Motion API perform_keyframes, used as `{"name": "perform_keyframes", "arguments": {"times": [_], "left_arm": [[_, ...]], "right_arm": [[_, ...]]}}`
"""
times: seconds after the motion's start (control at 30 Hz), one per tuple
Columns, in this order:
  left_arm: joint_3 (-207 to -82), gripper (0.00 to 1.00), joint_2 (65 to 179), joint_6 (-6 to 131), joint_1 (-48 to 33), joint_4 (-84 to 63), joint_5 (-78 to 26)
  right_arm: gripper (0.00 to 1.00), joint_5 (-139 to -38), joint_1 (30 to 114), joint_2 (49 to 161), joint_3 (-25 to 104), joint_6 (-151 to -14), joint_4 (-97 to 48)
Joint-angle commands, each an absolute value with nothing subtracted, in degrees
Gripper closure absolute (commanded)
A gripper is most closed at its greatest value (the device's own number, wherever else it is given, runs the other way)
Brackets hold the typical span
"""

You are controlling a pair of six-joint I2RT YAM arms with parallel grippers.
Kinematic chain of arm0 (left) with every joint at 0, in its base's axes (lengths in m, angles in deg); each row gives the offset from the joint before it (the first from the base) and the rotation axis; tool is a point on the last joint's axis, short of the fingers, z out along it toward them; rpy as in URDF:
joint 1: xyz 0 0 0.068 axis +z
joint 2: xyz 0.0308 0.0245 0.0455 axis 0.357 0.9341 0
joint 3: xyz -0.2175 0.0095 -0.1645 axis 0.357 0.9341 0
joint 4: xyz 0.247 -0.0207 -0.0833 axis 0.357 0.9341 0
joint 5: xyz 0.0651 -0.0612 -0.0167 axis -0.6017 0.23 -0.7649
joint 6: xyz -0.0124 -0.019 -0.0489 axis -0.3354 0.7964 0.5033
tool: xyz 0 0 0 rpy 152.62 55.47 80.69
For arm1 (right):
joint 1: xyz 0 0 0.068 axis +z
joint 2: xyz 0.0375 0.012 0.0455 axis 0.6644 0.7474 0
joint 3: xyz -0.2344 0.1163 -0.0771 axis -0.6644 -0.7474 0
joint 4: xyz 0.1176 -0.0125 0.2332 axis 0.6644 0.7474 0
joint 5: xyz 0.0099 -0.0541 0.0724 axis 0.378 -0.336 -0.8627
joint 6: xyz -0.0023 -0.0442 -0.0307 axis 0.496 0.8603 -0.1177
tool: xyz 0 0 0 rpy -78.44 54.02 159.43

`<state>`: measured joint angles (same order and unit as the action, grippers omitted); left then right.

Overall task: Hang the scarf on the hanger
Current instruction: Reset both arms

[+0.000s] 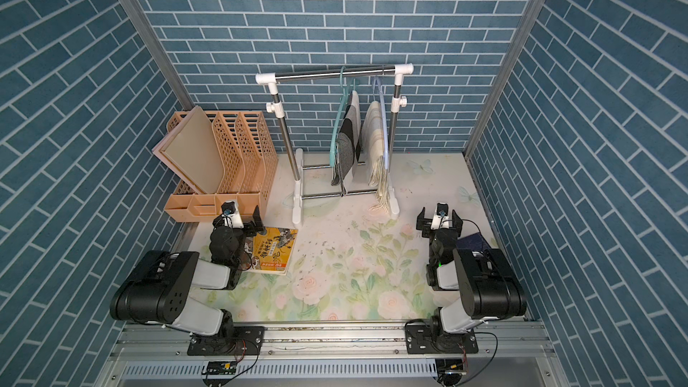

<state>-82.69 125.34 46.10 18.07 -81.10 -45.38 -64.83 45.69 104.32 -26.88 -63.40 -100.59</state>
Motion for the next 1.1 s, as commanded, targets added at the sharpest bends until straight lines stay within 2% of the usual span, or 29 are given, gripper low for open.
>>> {"name": "perform_keyframes", "arguments": {"times": [0.0,0.27,0.43,0.5,0.57,0.63,0.67,0.73,0.77,0.83,0.87,0.93,1.03,1.07], "left_arm": [[-83.3,0.0,125.4,45.6,18.5,-81.4,-44.9],[-83.4,0.0,125.5,45.6,18.5,-81.3,-44.9],[-82.0,0.0,125.3,48.3,18.5,-84.2,-51.8],[-83.4,0.0,125.3,44.5,18.4,-81.3,-42.8],[-81.3,0.0,125.3,43.3,18.4,-85.3,-39.1],[-82.8,0.0,125.0,47.5,18.7,-82.1,-48.1],[-80.8,0.0,125.1,47.7,18.7,-85.5,-49.7],[-80.4,0.0,124.7,41.7,18.6,-86.0,-35.0],[-79.5,0.01,124.3,42.7,19.1,-86.8,-35.5],[-78.1,0.0,125.1,46.3,19.2,-90.8,-44.6],[-78.1,0.0,124.4,45.8,19.2,-89.9,-43.3],[-80.5,0.0,125.2,42.4,19.2,-87.3,-34.3],[-83.3,0.0,125.4,46.1,19.3,-81.4,-43.7],[-83.4,0.0,125.1,45.5,19.3,-80.8,-42.0]], "right_arm": [[0.0,-65.2,45.5,104.6,-26.1,-65.1,-100.4],[0.0,-65.2,45.5,104.6,-26.1,-65.1,-100.4],[0.0,-65.2,45.5,104.6,-26.1,-65.1,-100.4],[0.0,-65.2,45.5,104.6,-26.1,-65.1,-100.4],[0.0,-65.2,45.5,104.6,-26.1,-65.1,-100.4],[0.0,-65.2,45.5,104.5,-26.1,-65.1,-100.4],[0.0,-65.2,45.4,104.6,-26.1,-65.1,-100.4],[0.0,-65.2,45.5,104.5,-26.1,-65.1,-100.4],[0.0,-65.3,45.5,104.6,-26.1,-65.1,-100.4],[0.0,-65.2,45.5,104.6,-26.0,-65.1,-100.4],[0.0,-65.3,45.5,104.5,-26.1,-65.1,-100.4],[0.0,-65.2,45.5,104.6,-26.1,-65.1,-100.4],[0.0,-65.2,45.5,104.6,-26.1,-65.1,-100.4],[0.0,-65.2,45.5,104.6,-26.1,-65.1,-100.4]]}}
